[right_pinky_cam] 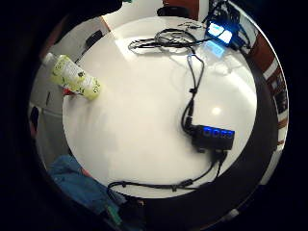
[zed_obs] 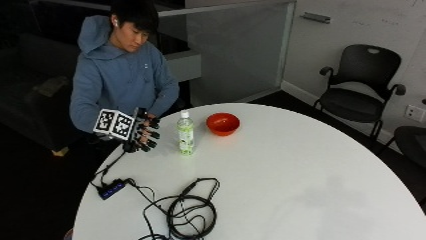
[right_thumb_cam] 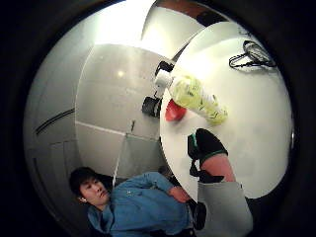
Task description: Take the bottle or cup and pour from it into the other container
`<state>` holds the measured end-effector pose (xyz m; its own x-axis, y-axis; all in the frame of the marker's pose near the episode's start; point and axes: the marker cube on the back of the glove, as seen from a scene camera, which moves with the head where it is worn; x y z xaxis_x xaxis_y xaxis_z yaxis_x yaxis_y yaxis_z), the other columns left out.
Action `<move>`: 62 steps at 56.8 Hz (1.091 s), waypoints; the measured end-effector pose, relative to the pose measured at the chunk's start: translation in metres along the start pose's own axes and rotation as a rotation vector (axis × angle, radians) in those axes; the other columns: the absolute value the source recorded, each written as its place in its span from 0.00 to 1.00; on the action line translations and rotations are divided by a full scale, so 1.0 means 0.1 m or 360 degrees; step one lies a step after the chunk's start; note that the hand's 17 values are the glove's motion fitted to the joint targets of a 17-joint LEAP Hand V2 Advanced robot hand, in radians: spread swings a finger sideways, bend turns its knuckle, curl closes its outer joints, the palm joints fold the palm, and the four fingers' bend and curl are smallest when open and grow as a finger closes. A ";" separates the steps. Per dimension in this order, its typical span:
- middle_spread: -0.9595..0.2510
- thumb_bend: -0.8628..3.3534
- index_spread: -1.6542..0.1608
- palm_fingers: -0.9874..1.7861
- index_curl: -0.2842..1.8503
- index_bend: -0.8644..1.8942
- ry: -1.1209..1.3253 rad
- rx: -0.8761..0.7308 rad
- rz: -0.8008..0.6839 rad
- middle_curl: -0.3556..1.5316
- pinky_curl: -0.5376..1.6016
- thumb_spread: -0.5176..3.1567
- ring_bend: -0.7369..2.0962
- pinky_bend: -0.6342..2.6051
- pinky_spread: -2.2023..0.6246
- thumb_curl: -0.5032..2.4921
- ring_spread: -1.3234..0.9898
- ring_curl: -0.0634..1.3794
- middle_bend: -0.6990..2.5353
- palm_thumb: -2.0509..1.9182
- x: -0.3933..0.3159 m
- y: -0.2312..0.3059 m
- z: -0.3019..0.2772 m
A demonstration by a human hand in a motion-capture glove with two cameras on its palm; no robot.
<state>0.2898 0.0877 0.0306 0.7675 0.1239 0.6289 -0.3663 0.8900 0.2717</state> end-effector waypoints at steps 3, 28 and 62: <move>0.79 0.20 0.71 0.39 0.23 0.36 -0.0010 -0.0014 -0.0009 0.36 0.38 0.39 0.45 0.40 0.86 0.32 0.64 0.25 0.28 0.71 -0.02 -0.05 0.08; 0.80 0.20 0.71 0.38 0.22 0.36 -0.0261 -0.0075 -0.0063 0.36 0.38 0.39 0.46 0.40 0.87 0.31 0.64 0.25 0.28 0.70 -0.17 -0.36 0.60; 0.91 0.20 0.73 0.44 0.21 0.35 -0.1023 0.0197 -0.0075 0.37 0.39 0.36 0.50 0.43 0.87 0.31 0.66 0.26 0.30 0.73 -0.42 -0.67 1.44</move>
<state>0.2062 -0.0403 0.0912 0.3309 -0.2351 0.9139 -0.4275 0.8260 0.3673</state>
